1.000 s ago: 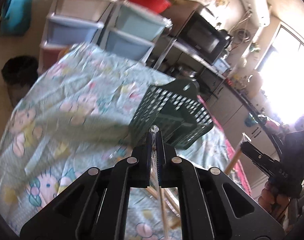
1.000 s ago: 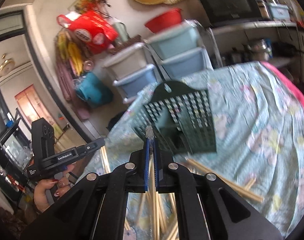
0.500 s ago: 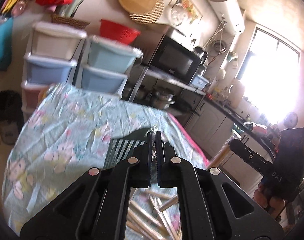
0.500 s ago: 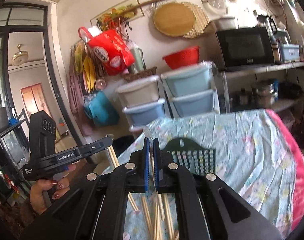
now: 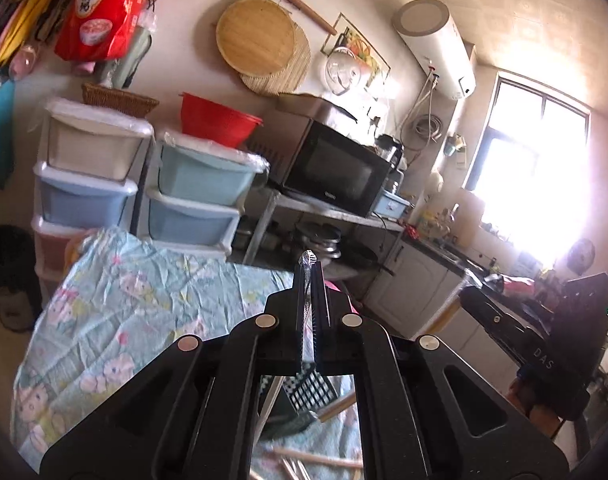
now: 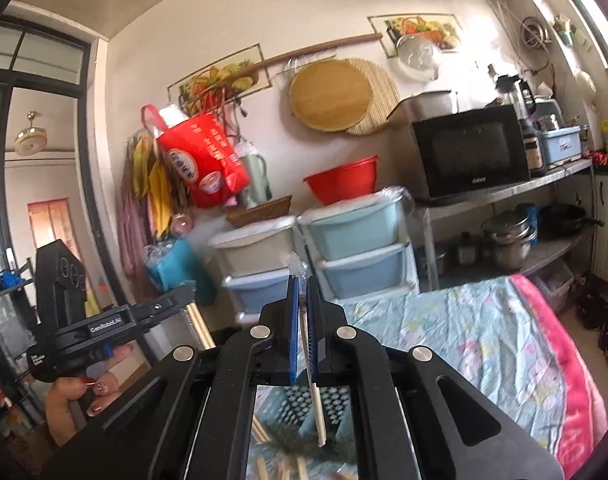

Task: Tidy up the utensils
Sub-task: 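Lift the held chopsticks with both tools and carry them above the green holder, then lower the chopsticks into the green holder and open both tools, then withdraw both tools from the holder back toward the loose chopsticks, then close the left tool on a wooden chopstick while the right tool grasps another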

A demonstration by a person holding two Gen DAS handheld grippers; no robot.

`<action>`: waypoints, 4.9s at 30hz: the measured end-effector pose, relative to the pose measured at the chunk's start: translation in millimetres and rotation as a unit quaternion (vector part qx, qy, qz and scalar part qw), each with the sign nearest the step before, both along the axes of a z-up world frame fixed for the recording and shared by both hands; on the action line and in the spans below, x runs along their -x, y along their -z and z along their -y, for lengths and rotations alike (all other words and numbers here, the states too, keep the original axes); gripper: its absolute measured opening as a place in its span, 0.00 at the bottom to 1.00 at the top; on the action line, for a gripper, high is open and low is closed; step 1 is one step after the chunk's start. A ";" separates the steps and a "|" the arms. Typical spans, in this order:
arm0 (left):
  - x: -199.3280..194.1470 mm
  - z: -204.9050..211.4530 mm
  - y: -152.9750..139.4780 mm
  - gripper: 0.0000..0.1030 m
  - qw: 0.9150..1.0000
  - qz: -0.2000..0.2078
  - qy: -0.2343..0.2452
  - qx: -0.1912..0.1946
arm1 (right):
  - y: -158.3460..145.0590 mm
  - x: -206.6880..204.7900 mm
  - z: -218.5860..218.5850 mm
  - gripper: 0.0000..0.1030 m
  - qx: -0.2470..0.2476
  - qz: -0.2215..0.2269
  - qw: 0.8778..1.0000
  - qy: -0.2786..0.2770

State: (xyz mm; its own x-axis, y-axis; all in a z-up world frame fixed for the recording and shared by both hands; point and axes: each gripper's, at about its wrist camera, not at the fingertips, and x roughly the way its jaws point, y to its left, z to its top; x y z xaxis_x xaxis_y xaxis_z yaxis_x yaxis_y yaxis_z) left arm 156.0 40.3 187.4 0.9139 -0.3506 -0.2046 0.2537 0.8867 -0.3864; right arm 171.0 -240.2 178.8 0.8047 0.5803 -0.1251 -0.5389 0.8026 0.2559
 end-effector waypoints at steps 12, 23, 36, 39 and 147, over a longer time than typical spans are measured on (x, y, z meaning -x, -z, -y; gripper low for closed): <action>-40.8 -1.7 5.2 0.02 0.999 0.021 -0.042 -0.014 | 16.5 -40.9 14.0 0.04 -0.018 -0.013 0.999 0.036; -59.5 2.5 56.8 0.02 0.998 -0.016 -0.042 -0.036 | 50.1 -60.9 7.3 0.04 -0.028 -0.053 0.997 0.043; -63.1 1.5 85.9 0.02 0.997 -0.046 -0.041 -0.044 | 79.1 -67.7 -1.3 0.18 -0.030 -0.101 0.994 0.041; -61.2 -1.0 89.1 0.08 0.997 -0.050 -0.044 -0.042 | 81.6 -67.3 1.3 0.28 -0.031 -0.105 0.993 0.043; -24.7 -35.0 261.9 0.54 0.947 -0.317 -0.056 0.019 | 235.0 55.3 80.9 0.72 0.085 -0.285 0.939 0.170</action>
